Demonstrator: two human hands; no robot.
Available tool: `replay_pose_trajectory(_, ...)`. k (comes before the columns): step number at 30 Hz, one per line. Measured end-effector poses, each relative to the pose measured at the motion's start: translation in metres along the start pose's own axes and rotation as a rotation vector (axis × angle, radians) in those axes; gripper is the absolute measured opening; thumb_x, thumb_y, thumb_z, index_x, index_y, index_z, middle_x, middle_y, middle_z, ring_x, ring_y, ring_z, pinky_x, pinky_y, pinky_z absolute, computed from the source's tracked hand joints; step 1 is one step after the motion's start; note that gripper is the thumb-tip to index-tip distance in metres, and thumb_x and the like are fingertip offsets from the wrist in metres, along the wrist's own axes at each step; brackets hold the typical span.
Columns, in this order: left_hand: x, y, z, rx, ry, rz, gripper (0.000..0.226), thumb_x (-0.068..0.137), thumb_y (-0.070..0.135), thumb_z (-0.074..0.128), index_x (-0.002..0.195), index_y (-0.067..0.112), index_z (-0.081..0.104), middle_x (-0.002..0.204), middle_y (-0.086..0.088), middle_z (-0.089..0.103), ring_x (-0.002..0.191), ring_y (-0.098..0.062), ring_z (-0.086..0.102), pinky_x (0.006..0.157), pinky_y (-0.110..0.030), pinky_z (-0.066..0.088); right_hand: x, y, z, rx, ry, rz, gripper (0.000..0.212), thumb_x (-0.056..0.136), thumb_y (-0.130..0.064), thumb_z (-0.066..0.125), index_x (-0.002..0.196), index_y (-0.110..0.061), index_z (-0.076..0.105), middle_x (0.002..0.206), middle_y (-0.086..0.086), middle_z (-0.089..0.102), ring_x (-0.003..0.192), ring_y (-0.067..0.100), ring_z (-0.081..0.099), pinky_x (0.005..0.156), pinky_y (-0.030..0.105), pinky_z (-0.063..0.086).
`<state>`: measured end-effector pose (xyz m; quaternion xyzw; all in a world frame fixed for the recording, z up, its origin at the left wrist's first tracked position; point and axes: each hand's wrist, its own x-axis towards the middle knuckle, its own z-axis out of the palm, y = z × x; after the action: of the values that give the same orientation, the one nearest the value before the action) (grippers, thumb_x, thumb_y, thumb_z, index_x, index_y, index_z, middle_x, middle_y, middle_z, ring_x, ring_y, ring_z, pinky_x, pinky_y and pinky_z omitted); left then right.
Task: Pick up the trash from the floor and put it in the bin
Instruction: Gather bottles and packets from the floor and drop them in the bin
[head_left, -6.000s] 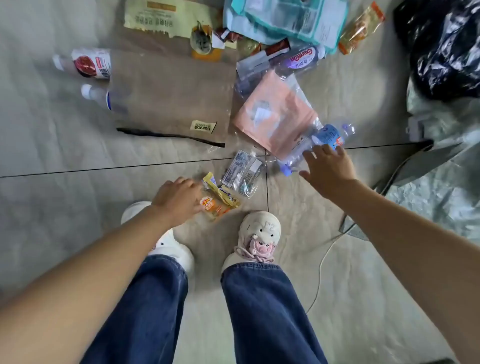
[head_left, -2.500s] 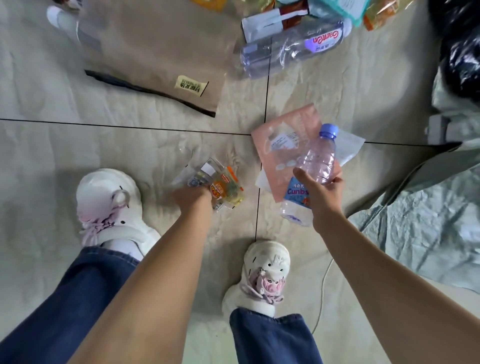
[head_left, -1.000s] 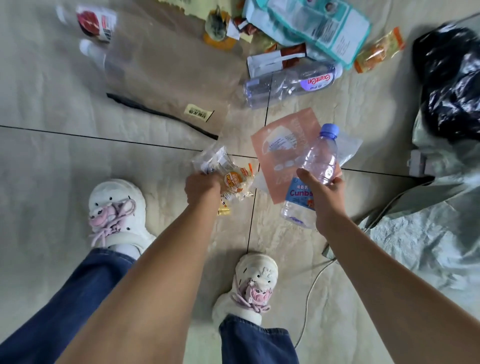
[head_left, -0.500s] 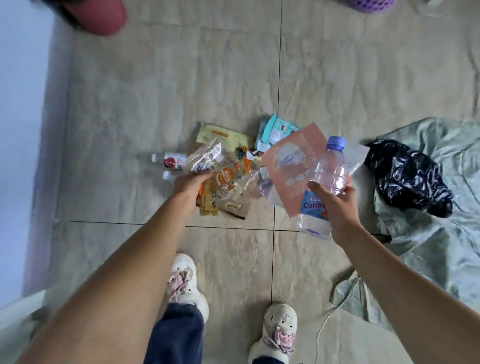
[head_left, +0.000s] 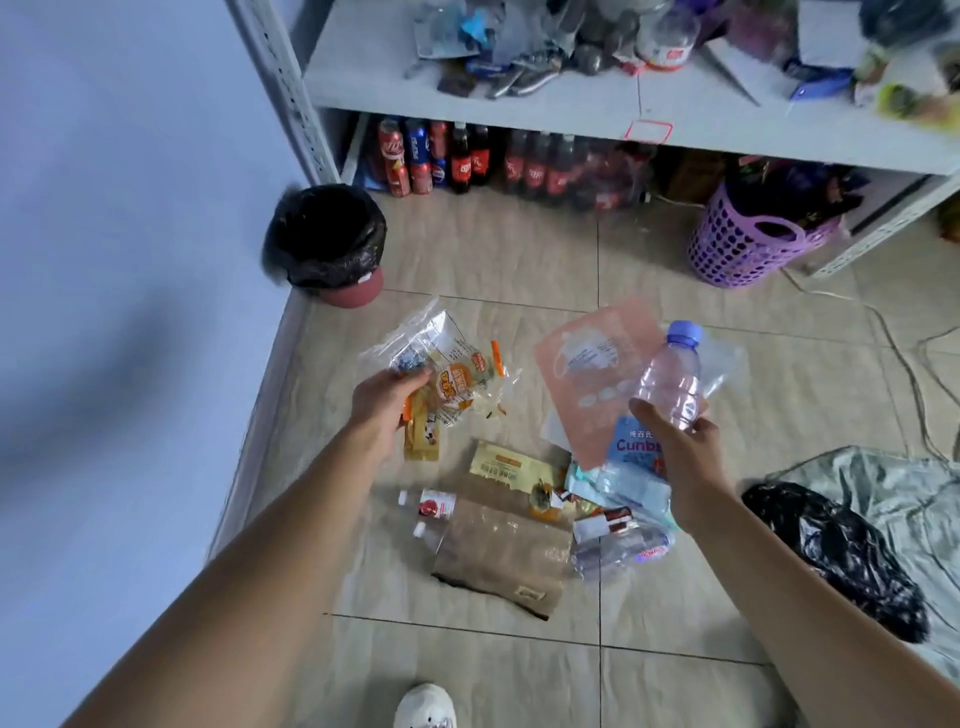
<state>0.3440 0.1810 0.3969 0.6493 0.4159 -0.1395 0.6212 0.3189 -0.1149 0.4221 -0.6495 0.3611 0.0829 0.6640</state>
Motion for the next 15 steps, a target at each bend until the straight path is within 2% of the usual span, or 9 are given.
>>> replay_pose_trajectory(5,0.023,0.047,-0.022,-0.050,0.038,0.024,0.047,0.077,0.034,0.076,0.108,-0.001,0.063,0.104,-0.017,0.072,0.084,-0.028,0.068,0.089,-0.043,0.056,0.008,-0.028,0.051,0.011,-0.071,0.008,0.063,0.076,-0.018,0.079,0.128,0.003,0.048,0.116,0.028,0.064,0.098,0.041,0.068,0.076,0.041,0.058)
replay_pose_trajectory(9,0.043,0.076,-0.038,-0.135,0.101,-0.042,0.043,0.075,0.030,0.078,0.106,0.004,0.064,0.104,-0.013,0.073,0.088,-0.027,0.069,0.093,-0.044,0.055,0.021,-0.052,0.089,-0.010,-0.098,-0.010,0.058,0.075,-0.016,0.079,0.124,0.001,0.051,0.108,0.024,0.068,0.089,0.037,0.071,0.054,0.029,0.057)
replay_pose_trajectory(11,0.053,0.090,-0.047,-0.177,0.132,-0.073,0.030,0.075,0.027,0.079,0.094,0.009,0.065,0.103,-0.013,0.073,0.087,-0.027,0.069,0.090,-0.041,0.055,0.027,-0.063,0.111,-0.019,-0.128,-0.021,0.054,0.076,-0.014,0.079,0.121,0.001,0.053,0.103,0.022,0.069,0.078,0.030,0.073,0.049,0.026,0.057)
replay_pose_trajectory(13,0.070,0.106,-0.057,-0.193,0.188,-0.099,0.023,0.074,0.029,0.079,0.078,0.015,0.061,0.100,-0.012,0.072,0.085,-0.026,0.067,0.092,-0.041,0.054,0.036,-0.072,0.140,-0.039,-0.152,-0.012,0.054,0.075,-0.015,0.079,0.120,0.000,0.053,0.106,0.024,0.069,0.076,0.028,0.073,0.057,0.031,0.060)
replay_pose_trajectory(15,0.089,0.120,-0.071,-0.218,0.228,-0.117,0.025,0.073,0.030,0.080,0.074,0.016,0.059,0.098,-0.011,0.071,0.082,-0.024,0.067,0.092,-0.043,0.055,0.046,-0.079,0.173,-0.043,-0.189,0.022,0.062,0.074,-0.018,0.081,0.124,-0.001,0.049,0.112,0.026,0.066,0.089,0.036,0.071,0.068,0.039,0.060)
